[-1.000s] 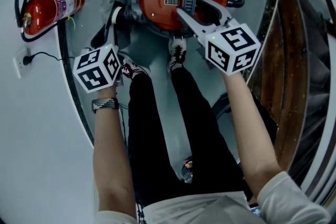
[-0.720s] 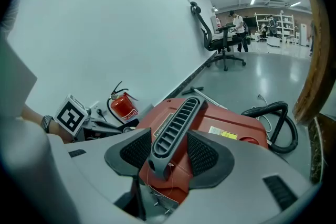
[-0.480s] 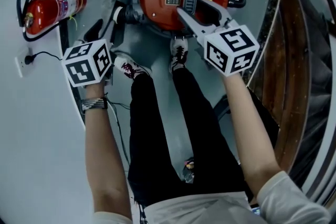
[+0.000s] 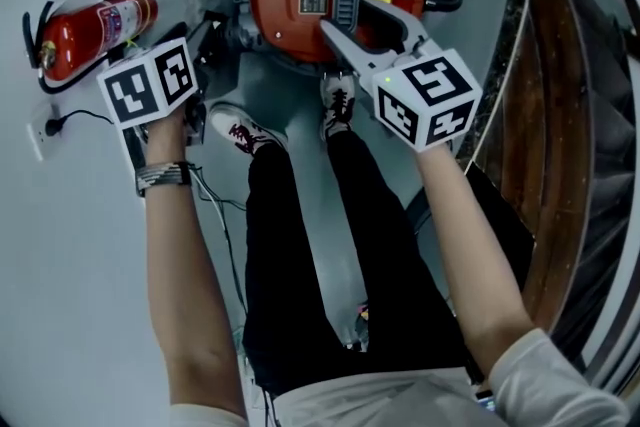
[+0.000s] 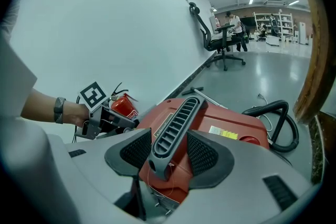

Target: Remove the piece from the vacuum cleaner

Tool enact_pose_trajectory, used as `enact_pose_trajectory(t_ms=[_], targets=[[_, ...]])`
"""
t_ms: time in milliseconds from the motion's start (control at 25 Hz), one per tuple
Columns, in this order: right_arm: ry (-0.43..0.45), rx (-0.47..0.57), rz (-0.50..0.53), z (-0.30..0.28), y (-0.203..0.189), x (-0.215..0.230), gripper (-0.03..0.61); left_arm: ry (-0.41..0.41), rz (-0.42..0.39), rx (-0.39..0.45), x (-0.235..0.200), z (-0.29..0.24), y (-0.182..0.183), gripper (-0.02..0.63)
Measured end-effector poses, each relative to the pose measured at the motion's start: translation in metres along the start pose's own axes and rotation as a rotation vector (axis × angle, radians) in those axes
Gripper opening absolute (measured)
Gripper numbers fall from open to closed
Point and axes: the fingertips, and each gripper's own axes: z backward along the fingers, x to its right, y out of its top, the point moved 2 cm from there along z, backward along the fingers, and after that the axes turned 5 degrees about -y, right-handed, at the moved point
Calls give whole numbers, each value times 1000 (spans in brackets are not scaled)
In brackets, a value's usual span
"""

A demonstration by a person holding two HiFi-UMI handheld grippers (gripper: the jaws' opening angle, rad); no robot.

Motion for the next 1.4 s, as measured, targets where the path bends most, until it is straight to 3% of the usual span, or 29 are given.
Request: enact_pose_trajectory(t_ms=[160,280,440,760,1040,1280,1400], targets=[[-3,5,-1,1,0,0,221,-19,15,-22,1,-5,-2,181],[-6,10,-4,1,1,0,221,-34,31,-17,5,-7,-2,119],[-2,9,2,1,1,-1,221,-13,33,8,6,-6,-1,85],[5,10,8,1,1,-1,221,15,135,75,1,-5,-1,49],[6,15,6,1,1,-1,221,-7,295,151,-5,-2,-2,31],[2,21,1,1,0,0,221,-72,475,220,-11,-1,-3,29],[3,17,4,1,0,0,221,-51,409,208,-9,-1,-3,29]])
